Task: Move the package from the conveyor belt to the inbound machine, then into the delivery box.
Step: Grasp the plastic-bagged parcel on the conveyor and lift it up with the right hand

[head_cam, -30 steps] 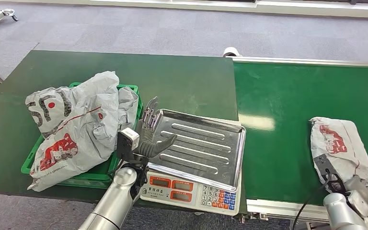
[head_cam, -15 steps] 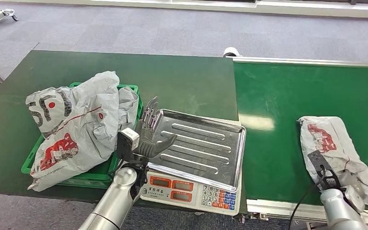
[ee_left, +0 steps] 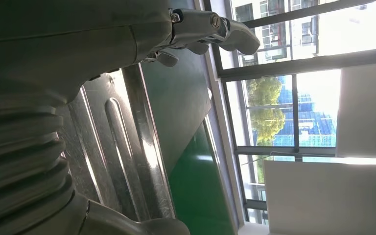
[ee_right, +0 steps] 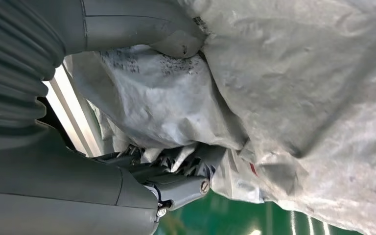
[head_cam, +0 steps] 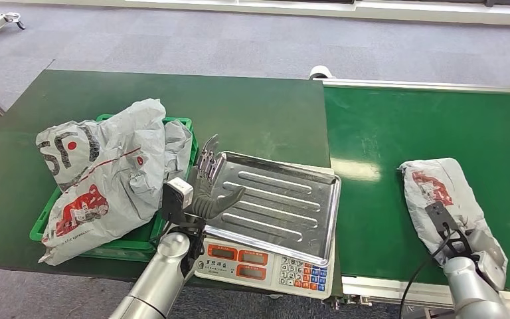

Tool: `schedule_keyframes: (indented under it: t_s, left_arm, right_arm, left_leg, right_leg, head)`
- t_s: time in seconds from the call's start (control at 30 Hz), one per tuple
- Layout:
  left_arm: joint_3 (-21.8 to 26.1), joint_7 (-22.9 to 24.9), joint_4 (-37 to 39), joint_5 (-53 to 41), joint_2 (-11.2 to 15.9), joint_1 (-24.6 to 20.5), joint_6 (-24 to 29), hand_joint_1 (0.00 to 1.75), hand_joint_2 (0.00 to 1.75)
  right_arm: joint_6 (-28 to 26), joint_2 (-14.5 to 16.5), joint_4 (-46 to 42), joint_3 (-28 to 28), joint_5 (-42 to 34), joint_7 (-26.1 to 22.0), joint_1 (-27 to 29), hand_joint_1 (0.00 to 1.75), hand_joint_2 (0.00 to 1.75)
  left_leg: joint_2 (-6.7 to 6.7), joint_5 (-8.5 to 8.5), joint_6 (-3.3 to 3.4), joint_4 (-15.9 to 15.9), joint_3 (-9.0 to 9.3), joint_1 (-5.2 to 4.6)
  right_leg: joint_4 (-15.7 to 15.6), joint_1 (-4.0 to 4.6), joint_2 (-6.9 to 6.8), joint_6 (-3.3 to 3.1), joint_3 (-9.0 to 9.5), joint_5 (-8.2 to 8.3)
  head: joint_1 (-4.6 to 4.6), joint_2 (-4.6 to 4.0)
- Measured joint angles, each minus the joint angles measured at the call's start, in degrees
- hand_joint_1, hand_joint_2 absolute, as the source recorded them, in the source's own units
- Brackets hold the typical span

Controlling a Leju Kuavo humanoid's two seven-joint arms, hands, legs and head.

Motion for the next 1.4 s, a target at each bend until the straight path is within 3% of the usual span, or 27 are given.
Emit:
schedule_keyframes:
  t_s: [0.5,0.87,1.13,1.23,1.4]
  left_arm:
    - [0.0,0.0,-0.1,0.0,0.0,0.5,-0.1,0.0,1.75]
    - [0.9,0.0,-2.1,0.0,0.2,2.1,-0.2,0.0,1.75]
    - [1.0,0.0,-2.4,0.2,0.1,2.0,0.8,0.0,1.75]
    - [1.0,0.0,-2.7,0.8,0.1,2.0,1.5,0.0,1.75]
    - [1.4,0.0,-3.7,1.3,0.1,2.0,2.1,0.0,1.75]
  right_arm:
    - [2.9,1.2,-2.7,1.3,-2.0,-3.9,0.7,1.75,1.75]
    - [-7.9,6.1,-16.0,1.6,-15.9,-24.0,4.0,1.75,1.75]
    - [-13.2,9.4,-32.9,3.6,-26.1,-32.6,9.6,1.75,1.75]
    - [-12.8,10.3,-37.9,5.8,-29.6,-35.4,11.4,1.75,1.75]
    - [-5.7,11.7,-44.6,11.9,-35.9,-38.7,13.6,1.75,1.75]
  left_leg:
    - [0.0,0.0,0.0,0.0,0.02,0.01]
    - [-0.04,0.01,-0.01,0.0,0.0,0.01]
    - [-0.09,-0.01,-0.01,0.0,-0.03,0.01]
    - [-0.08,-0.01,-0.01,0.0,-0.03,0.01]
    - [-0.02,0.01,-0.02,0.0,0.01,0.02]
  right_leg:
    - [0.0,0.02,0.0,0.0,0.02,0.0]
    - [0.0,0.01,-0.03,0.0,0.0,-0.01]
    - [0.0,0.0,-0.06,0.0,-0.02,-0.02]
    - [0.0,0.01,-0.05,0.0,-0.02,-0.02]
    - [0.0,0.02,-0.01,-0.01,-0.02,-0.01]
  head:
    - [0.0,0.0]
    - [0.0,0.0]
    - [0.01,0.0]
    - [0.01,0.0]
    - [-0.01,0.0]
